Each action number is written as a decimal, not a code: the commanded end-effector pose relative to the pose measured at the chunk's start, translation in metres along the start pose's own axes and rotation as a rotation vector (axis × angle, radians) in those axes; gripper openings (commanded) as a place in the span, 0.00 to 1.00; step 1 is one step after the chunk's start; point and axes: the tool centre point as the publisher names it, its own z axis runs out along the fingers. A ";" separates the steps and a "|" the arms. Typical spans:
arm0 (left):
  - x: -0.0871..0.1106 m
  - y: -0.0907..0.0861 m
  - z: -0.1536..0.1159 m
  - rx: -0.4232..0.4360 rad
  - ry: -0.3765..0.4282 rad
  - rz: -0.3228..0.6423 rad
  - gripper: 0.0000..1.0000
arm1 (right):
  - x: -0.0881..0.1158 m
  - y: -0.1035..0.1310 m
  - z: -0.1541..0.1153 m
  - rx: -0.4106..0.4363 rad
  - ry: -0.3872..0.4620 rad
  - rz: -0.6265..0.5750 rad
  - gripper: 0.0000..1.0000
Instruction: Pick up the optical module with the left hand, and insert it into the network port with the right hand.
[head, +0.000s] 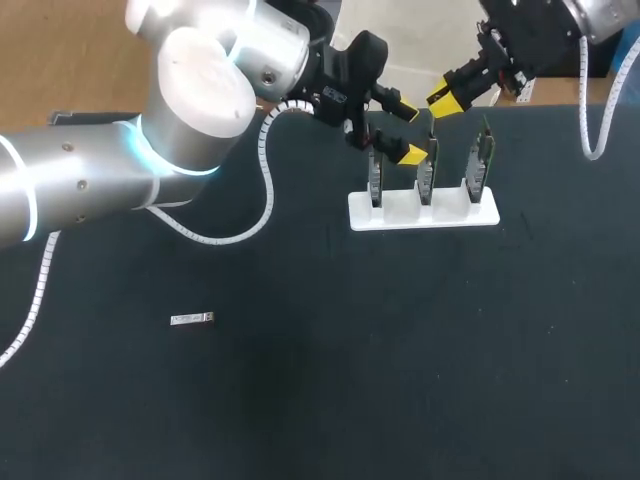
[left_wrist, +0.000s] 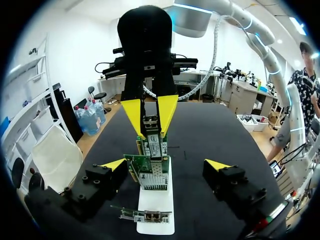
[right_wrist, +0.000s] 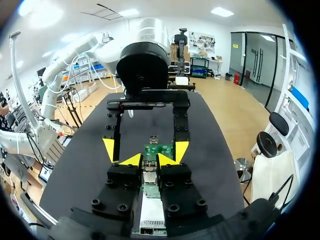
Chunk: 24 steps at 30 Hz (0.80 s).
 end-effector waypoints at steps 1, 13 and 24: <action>0.000 -0.002 0.000 -0.005 0.002 -0.001 1.00 | 0.000 0.001 0.003 0.005 0.005 -0.008 0.00; 0.000 -0.002 0.000 -0.005 0.002 -0.001 1.00 | -0.001 0.002 0.005 0.017 0.025 -0.019 0.00; 0.000 -0.002 0.000 -0.005 0.002 -0.001 1.00 | -0.002 0.005 0.003 0.026 0.021 -0.019 0.00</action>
